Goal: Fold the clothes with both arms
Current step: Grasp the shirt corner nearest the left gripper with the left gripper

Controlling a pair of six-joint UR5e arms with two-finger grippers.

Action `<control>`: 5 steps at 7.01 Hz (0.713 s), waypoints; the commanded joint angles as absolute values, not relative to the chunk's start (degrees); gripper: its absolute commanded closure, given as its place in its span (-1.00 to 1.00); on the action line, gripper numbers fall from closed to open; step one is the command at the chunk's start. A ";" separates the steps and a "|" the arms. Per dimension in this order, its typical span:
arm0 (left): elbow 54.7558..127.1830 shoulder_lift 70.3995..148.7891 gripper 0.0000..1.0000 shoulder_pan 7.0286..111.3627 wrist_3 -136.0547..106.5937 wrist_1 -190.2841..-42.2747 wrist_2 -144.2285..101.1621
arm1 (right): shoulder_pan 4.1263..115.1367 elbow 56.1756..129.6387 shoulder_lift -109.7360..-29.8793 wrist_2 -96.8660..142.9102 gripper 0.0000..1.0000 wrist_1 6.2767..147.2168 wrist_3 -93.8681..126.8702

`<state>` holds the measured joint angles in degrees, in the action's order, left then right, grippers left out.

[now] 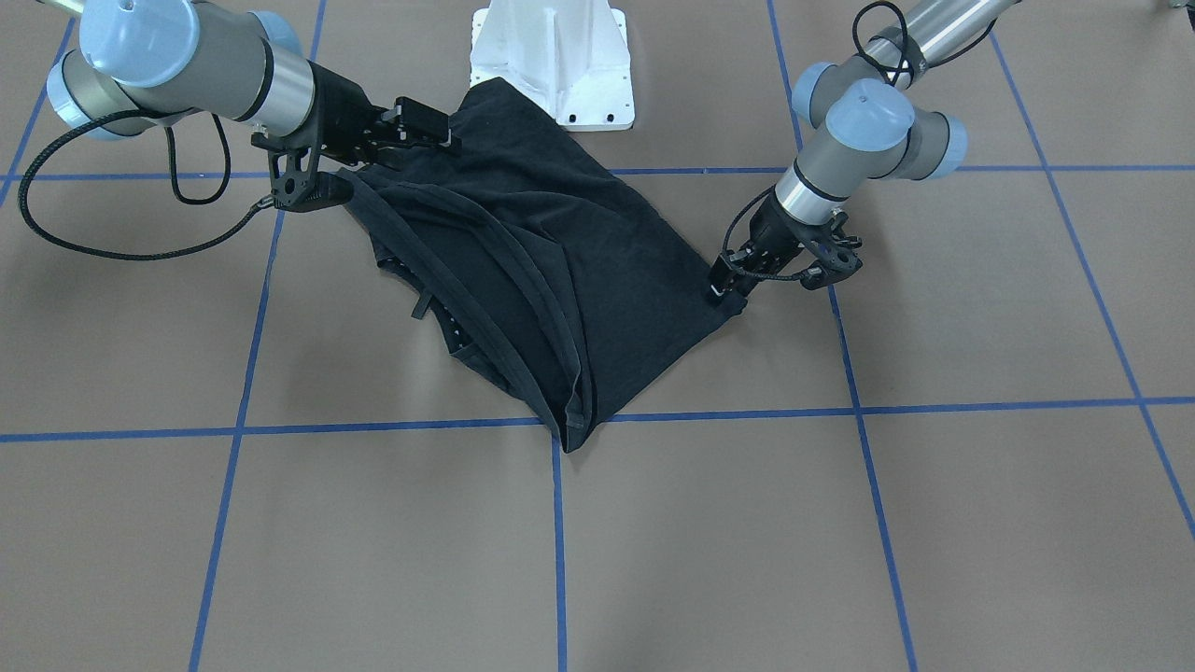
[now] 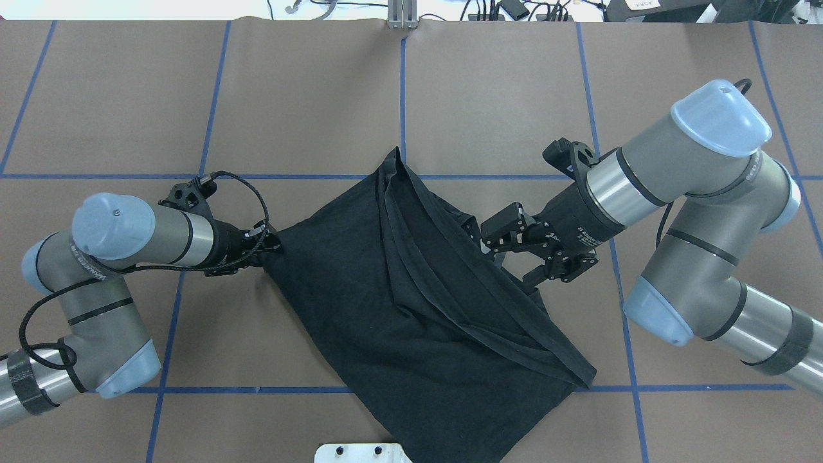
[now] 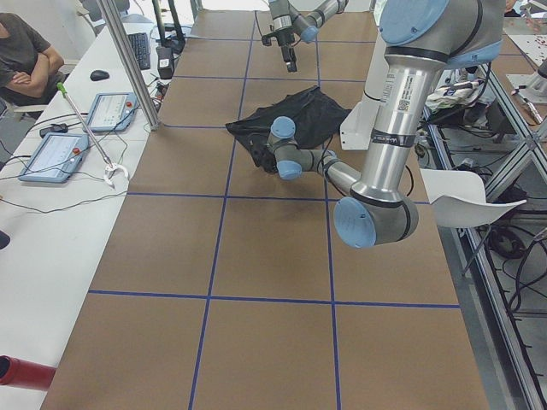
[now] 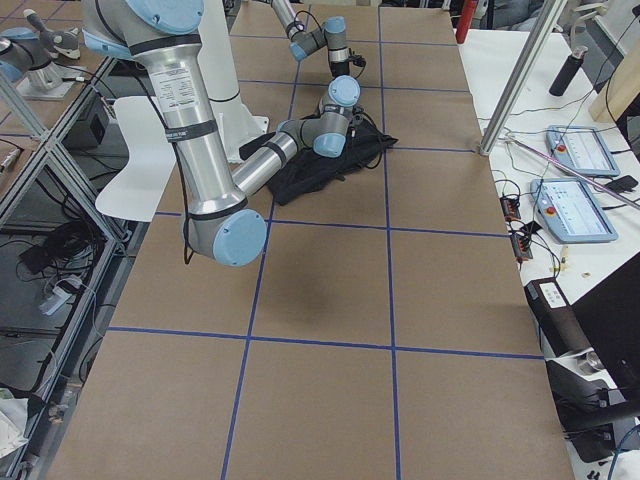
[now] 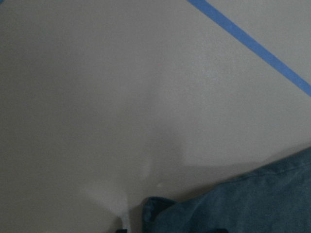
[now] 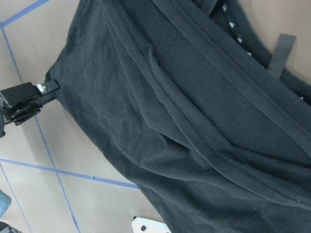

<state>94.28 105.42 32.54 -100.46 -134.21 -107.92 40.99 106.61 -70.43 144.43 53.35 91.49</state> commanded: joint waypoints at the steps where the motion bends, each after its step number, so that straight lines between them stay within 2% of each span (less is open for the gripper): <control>1: 94.66 105.82 1.00 32.52 -100.46 -134.21 -108.02 | 41.04 106.61 -70.58 144.49 -1.00 53.35 91.49; 5: 95.72 105.73 1.00 34.79 -100.46 -133.42 -108.37 | 41.04 106.61 -70.75 144.58 -1.00 53.35 91.58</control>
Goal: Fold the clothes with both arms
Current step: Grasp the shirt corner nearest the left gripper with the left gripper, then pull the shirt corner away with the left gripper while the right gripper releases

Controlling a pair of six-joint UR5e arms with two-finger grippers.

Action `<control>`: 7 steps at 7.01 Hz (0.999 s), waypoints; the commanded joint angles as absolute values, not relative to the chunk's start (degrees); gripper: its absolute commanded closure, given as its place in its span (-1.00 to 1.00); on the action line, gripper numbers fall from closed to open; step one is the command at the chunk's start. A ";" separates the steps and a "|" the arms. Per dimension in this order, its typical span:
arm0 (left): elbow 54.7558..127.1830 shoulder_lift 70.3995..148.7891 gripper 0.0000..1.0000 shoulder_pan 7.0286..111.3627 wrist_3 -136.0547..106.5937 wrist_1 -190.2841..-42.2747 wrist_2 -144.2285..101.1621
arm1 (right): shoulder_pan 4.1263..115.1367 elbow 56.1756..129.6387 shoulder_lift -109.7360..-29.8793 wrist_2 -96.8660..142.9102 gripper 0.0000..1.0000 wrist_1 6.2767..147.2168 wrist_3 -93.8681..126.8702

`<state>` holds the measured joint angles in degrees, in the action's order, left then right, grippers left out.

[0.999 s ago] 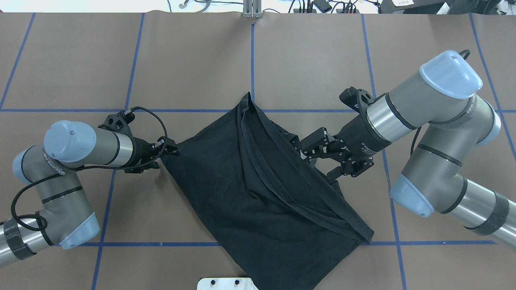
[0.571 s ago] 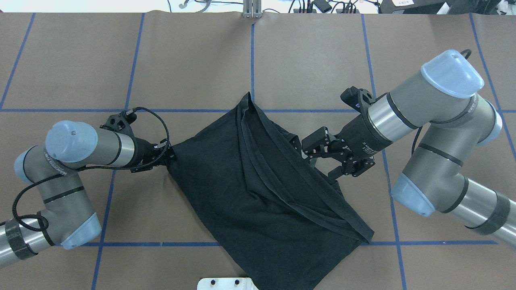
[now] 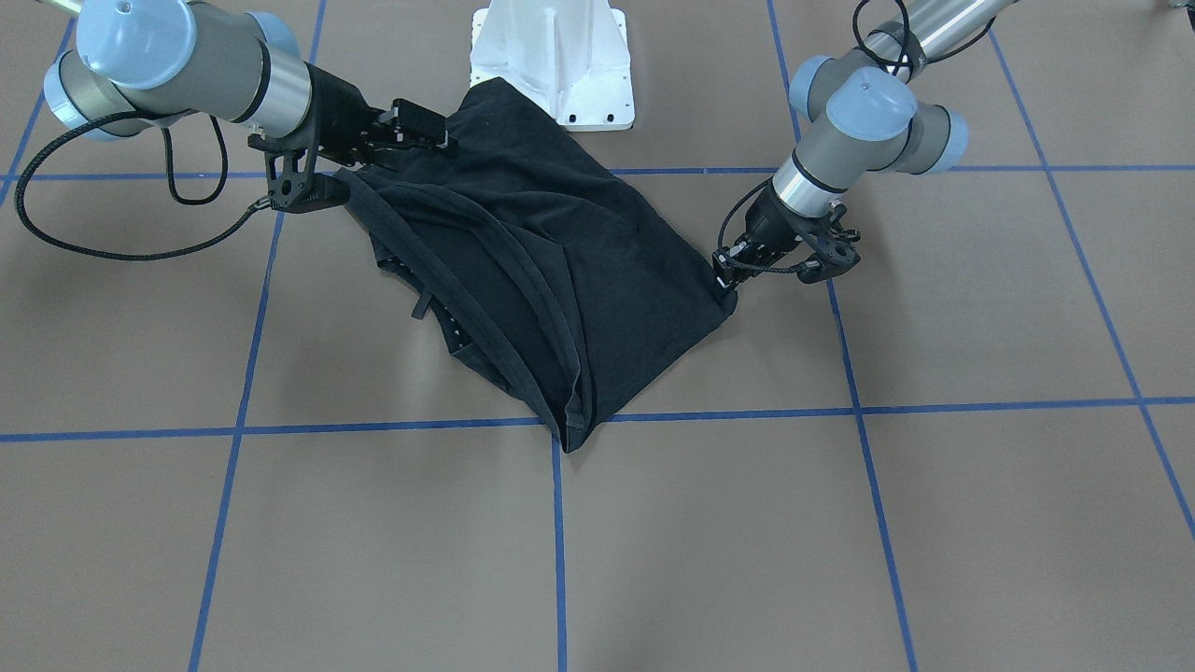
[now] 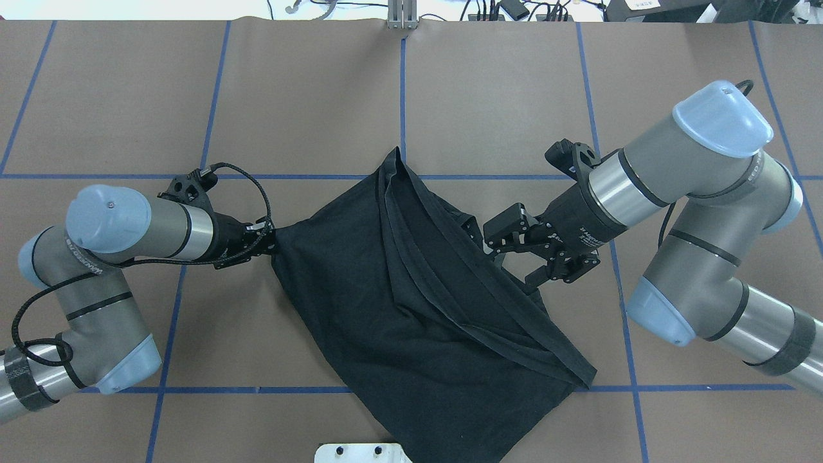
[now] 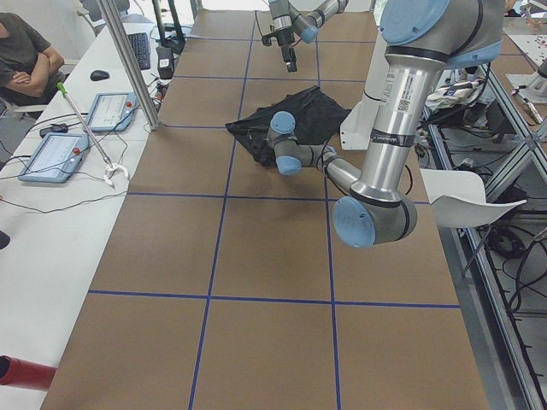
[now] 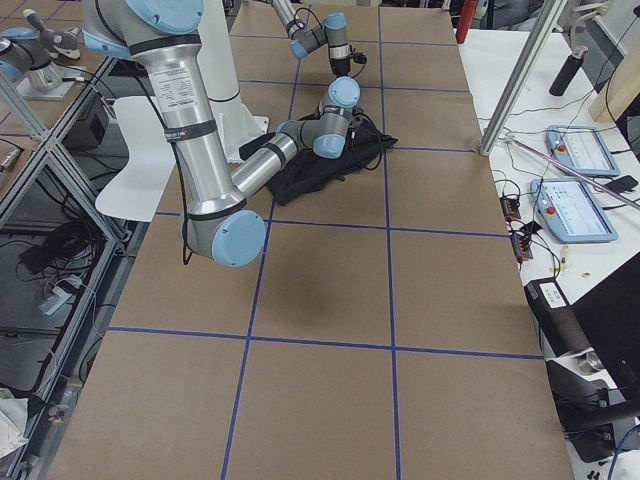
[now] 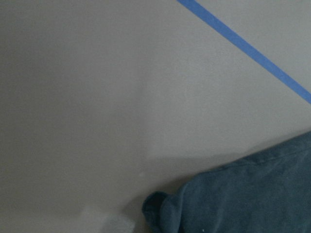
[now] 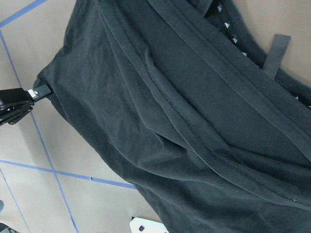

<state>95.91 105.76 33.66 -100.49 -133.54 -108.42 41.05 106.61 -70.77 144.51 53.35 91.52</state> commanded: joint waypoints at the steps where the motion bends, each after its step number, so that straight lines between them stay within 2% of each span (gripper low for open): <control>1: 95.10 105.73 1.00 36.72 -99.85 -133.33 -108.28 | 41.04 106.61 -70.75 144.49 -1.00 53.35 91.58; 3: 88.03 109.57 1.00 39.88 -94.85 -133.33 -108.02 | 41.22 106.61 -70.75 144.06 -1.00 53.35 91.41; 5: 74.43 120.53 1.00 43.84 -93.17 -133.77 -107.15 | 41.83 106.00 -70.66 143.96 -1.00 53.35 91.05; 7: 67.26 129.34 1.00 47.01 -90.97 -134.21 -105.21 | 42.10 106.00 -70.66 143.62 -1.00 53.35 91.14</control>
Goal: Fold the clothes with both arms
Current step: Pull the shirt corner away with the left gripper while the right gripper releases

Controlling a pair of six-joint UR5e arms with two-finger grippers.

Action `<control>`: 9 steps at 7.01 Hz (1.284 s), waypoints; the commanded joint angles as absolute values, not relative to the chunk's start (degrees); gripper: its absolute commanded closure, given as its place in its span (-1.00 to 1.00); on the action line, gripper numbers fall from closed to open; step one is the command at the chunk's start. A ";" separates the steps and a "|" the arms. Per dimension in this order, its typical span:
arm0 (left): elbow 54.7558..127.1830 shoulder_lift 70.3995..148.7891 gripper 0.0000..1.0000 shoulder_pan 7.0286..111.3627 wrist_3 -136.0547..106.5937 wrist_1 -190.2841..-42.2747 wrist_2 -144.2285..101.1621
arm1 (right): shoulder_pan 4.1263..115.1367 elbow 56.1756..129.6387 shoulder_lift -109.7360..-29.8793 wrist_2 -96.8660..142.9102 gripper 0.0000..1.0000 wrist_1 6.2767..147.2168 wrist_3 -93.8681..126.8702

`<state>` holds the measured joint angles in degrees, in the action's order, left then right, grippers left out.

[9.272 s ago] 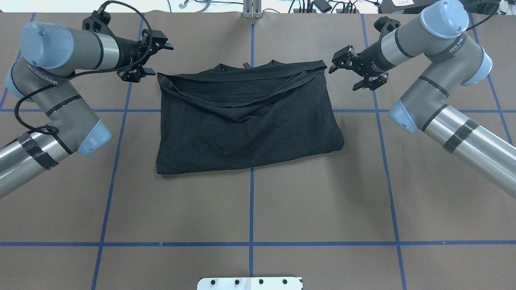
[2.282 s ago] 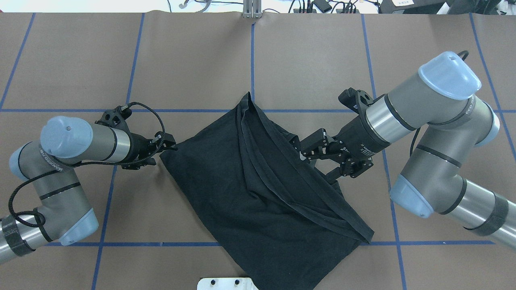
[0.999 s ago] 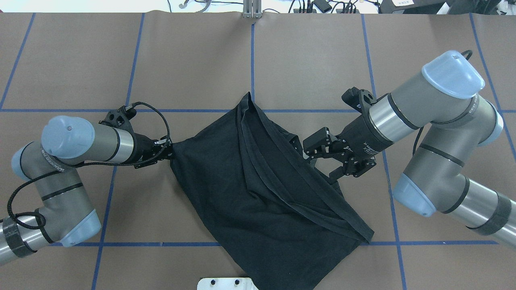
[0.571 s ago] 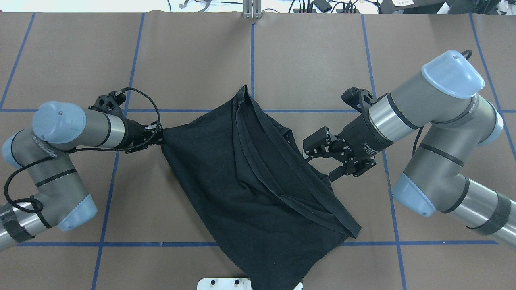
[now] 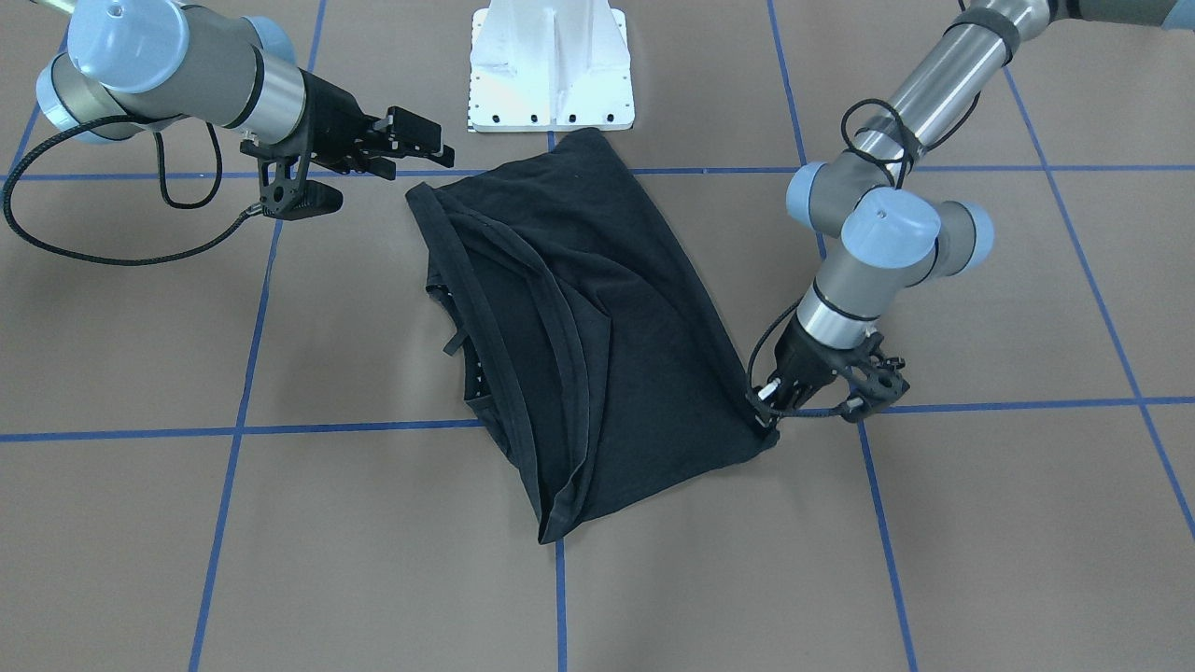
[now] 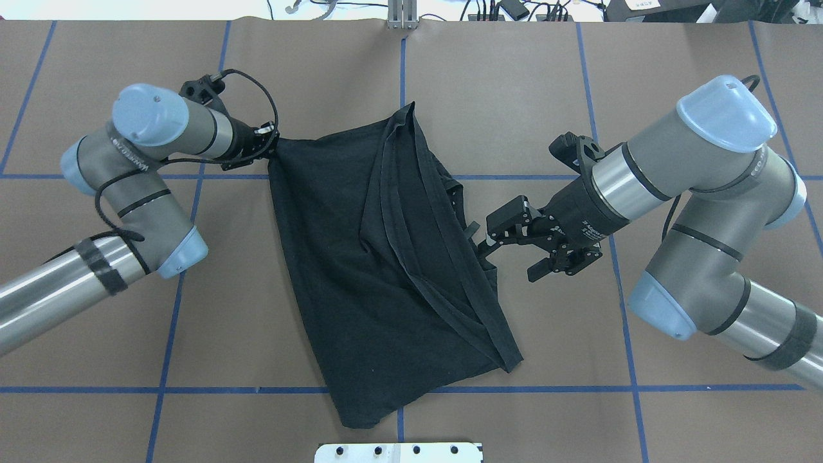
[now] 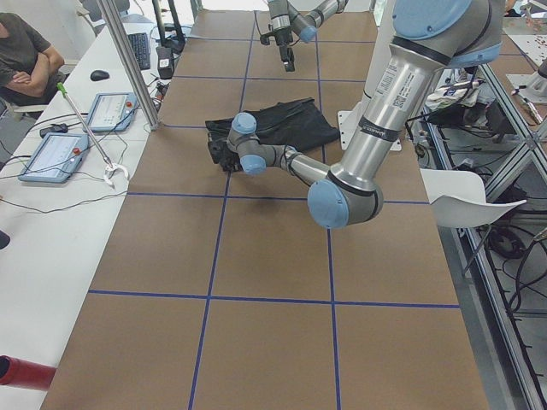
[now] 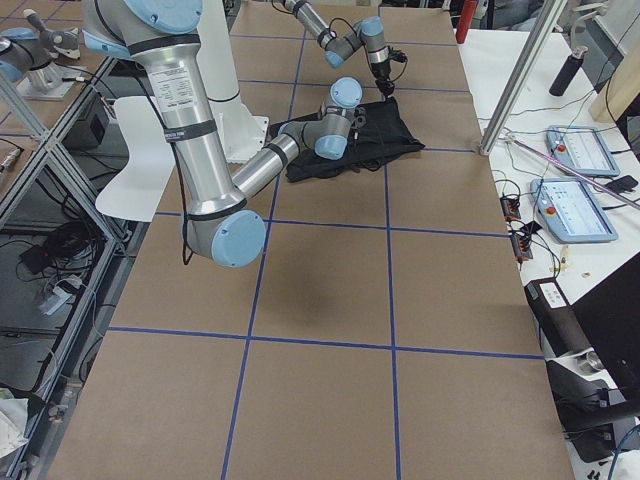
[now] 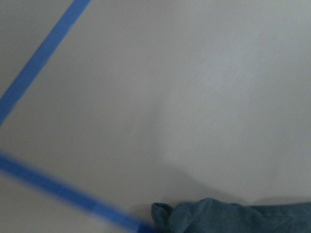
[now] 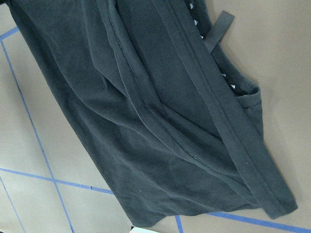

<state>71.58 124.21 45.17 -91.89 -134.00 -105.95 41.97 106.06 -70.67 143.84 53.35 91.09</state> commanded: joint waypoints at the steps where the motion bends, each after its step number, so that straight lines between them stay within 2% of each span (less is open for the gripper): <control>1: 65.50 132.33 1.00 47.63 -91.05 -134.12 -105.21 | 42.19 106.00 -70.66 143.61 -1.00 53.35 91.23; 4: 53.30 143.49 1.00 47.37 -91.14 -137.53 -103.63 | 43.06 106.00 -70.75 143.53 -1.00 53.35 91.14; 9: 51.15 143.88 1.00 48.77 -90.79 -138.69 -103.54 | 42.80 106.00 -70.58 139.40 -1.00 53.52 90.97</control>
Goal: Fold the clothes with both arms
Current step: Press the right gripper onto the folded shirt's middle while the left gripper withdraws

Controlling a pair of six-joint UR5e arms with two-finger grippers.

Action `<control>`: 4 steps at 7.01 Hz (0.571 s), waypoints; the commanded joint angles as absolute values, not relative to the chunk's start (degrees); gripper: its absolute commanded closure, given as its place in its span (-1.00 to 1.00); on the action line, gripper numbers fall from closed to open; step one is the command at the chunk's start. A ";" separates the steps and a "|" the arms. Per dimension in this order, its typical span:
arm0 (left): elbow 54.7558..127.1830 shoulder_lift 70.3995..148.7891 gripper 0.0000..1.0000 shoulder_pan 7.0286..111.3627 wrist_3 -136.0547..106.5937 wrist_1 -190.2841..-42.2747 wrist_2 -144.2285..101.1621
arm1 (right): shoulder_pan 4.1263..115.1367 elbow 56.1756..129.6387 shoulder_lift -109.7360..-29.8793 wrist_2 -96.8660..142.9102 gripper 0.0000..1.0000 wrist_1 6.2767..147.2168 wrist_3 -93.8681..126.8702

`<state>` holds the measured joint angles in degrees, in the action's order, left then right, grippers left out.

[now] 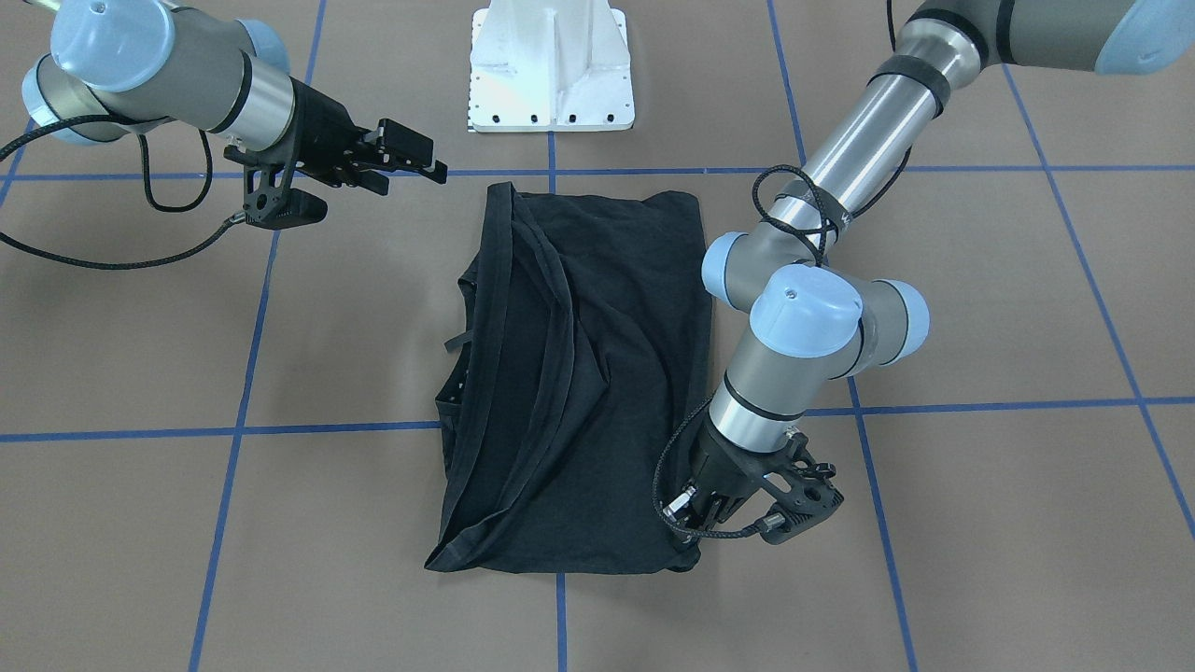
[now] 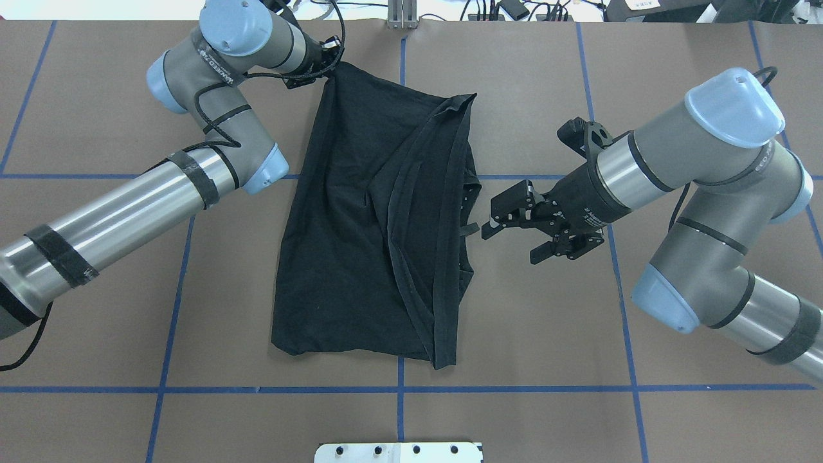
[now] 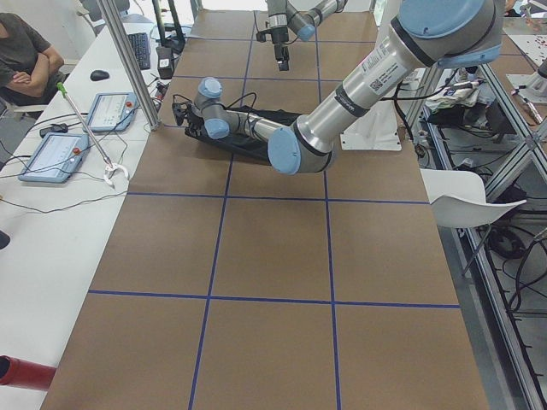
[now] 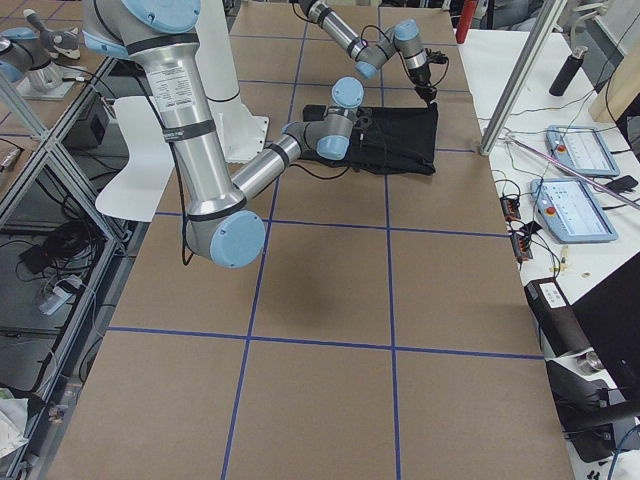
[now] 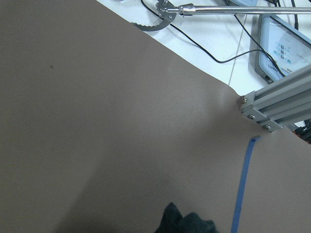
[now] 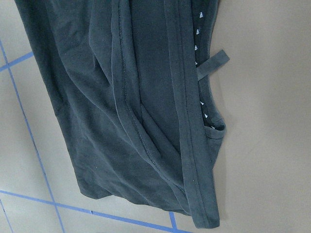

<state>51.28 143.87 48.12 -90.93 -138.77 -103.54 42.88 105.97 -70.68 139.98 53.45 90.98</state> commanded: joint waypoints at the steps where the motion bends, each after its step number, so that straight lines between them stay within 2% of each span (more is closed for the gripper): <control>1: 51.24 143.88 1.00 49.21 -89.22 -138.52 -103.54 | 42.72 106.00 -70.58 139.31 -1.00 53.53 90.97; 4: 51.24 143.88 1.00 50.10 -89.21 -138.34 -103.54 | 42.28 106.00 -70.58 138.43 -1.00 53.61 90.97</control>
